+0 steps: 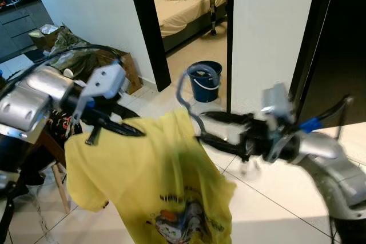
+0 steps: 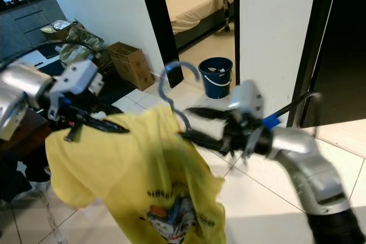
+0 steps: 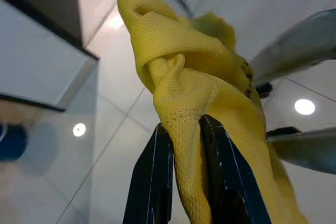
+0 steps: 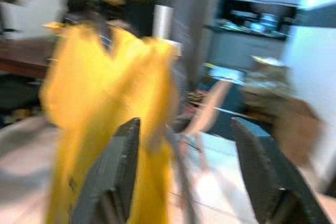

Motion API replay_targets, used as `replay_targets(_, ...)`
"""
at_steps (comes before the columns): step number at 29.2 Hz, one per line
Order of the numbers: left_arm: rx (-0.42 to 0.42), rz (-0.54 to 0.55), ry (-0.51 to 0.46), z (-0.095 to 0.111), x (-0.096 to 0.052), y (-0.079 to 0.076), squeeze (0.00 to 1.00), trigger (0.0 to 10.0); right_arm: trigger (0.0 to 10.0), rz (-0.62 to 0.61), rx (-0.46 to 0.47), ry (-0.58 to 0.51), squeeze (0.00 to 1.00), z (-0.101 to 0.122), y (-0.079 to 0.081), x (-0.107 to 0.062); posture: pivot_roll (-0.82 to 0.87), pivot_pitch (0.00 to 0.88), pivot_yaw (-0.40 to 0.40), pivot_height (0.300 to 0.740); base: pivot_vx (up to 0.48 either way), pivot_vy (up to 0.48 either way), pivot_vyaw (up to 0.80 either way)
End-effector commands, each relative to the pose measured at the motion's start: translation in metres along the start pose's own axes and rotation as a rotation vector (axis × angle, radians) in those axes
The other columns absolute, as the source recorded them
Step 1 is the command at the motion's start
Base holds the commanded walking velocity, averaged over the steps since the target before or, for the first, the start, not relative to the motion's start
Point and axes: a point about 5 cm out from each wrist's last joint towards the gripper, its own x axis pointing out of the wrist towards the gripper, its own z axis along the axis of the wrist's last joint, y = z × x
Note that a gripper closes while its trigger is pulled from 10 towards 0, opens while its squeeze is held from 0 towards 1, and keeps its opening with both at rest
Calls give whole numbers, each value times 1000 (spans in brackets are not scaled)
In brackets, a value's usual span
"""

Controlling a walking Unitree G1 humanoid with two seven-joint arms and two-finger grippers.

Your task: Hang hanger

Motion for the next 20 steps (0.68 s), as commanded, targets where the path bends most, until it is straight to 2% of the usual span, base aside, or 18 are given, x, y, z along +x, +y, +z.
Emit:
replay_targets(1,14,53,33,2,-15,2,0,0,10000,-17,-10,-2,1000,-1,-2,-2,-76,0,169,740,0,0,0)
replay_targets(2,14,53,33,2,-15,2,0,0,10000,-17,-10,-2,1000,-1,-2,-2,-76,0,169,740,0,0,0)
replay_targets(3,16,85,49,0,-20,1,0,0,10000,-94,-31,26,1000,-3,-12,-11,-75,0,166,740,0,0,0)
replay_targets(4,16,85,49,0,-20,1,0,0,10000,-94,-31,26,1000,-3,-12,-11,-75,0,166,740,0,0,0)
replay_targets(6,37,170,62,2,-33,2,0,0,10000,-296,-50,29,1000,-4,-35,-30,-73,0,163,740,0,0,0)
replay_targets(8,69,223,52,7,-40,4,0,0,10000,-403,-38,3,1000,-5,-44,-37,-73,0,155,740,0,0,0)
replay_targets(12,120,265,15,19,-43,8,0,0,10000,-416,-5,-23,1000,-10,-42,-34,-72,0,150,740,0,0,0)
replay_targets(14,188,321,-35,34,-48,14,0,0,10000,-401,54,-53,1000,-17,-35,-28,-70,0,143,740,0,0,0)
replay_targets(15,188,321,-35,34,-48,14,0,0,10000,-401,54,-53,1000,-17,-35,-28,-70,0,143,740,0,0,0)
replay_targets(16,225,361,-76,45,-53,19,0,0,10000,-379,100,-77,1000,-23,-29,-24,-69,0,142,740,0,0,0)
replay_targets(17,225,361,-76,45,-53,19,0,0,10000,-379,100,-77,1000,-23,-29,-24,-69,0,142,740,0,0,0)
replay_targets(18,243,393,-118,54,-59,24,0,353,10000,-358,163,-111,1000,-29,-24,-20,-69,0,140,740,0,0,0)
replay_targets(19,243,393,-118,54,-59,24,0,353,10000,-358,163,-111,1000,-29,-24,-20,-69,0,140,740,0,0,0)
replay_targets(20,256,424,-165,64,-67,28,0,5490,10000,-315,225,-140,0,-35,-16,-15,-67,0,140,740,0,0,0)
